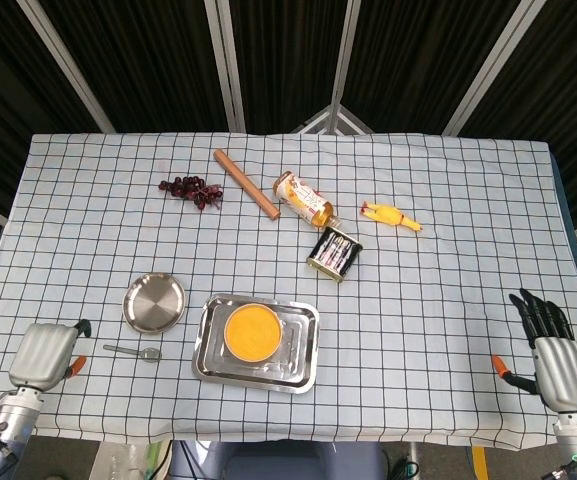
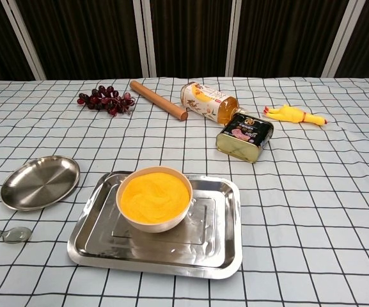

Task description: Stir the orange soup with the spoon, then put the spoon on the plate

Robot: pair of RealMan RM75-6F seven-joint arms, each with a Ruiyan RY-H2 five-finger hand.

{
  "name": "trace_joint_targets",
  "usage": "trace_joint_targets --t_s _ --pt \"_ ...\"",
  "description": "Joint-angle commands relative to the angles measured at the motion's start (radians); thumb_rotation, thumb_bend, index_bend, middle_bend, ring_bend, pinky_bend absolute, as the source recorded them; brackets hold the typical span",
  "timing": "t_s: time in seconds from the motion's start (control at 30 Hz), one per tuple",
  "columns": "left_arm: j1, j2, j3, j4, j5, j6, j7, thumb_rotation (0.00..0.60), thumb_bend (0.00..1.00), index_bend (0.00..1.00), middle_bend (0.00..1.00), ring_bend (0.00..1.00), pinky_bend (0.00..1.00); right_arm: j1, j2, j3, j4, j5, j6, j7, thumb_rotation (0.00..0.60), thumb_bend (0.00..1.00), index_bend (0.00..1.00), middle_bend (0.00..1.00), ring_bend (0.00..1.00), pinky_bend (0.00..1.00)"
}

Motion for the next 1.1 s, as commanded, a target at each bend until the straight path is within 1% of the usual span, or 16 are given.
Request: trace_joint_targets --t_s 0.03,0.33,0.63,0.8,1.1 --pt "-0.026 -0.031 -0.01 0.011 -0.057 -0.047 0.034 0.6 0.39 0.48 1.0 1.0 1.0 -0.001 0.001 0.0 -0.002 0.004 -0.002 0.001 0.6 0.34 0.0 0.0 0.0 0.0" --pt "-0.074 -0.123 -0.017 0.082 -0.134 -0.105 0.11 0.6 0.47 0.48 1.0 1.0 1.0 0.0 0.003 0.001 -0.007 0.005 -0.005 0.005 0.6 0.34 0.0 0.0 0.0 0.0" --pt "-0.103 -0.189 -0.013 0.127 -0.184 -0.124 0.153 0.6 0.48 0.51 1.0 1.0 1.0 0.001 0.004 0.002 -0.006 0.006 -0.006 0.015 0.6 0.34 0.0 0.0 0.0 0.0" --pt "-0.112 -0.206 -0.005 0.137 -0.195 -0.126 0.155 0.6 0.48 0.51 1.0 1.0 1.0 -0.001 0.005 0.002 -0.007 0.006 -0.004 0.015 0.6 0.34 0.0 0.0 0.0 0.0" --pt "-0.118 -0.207 0.007 0.142 -0.214 -0.126 0.152 0.6 0.49 0.49 1.0 1.0 1.0 -0.001 0.004 0.002 -0.01 0.007 -0.005 0.015 0.6 0.34 0.0 0.0 0.0 0.0"
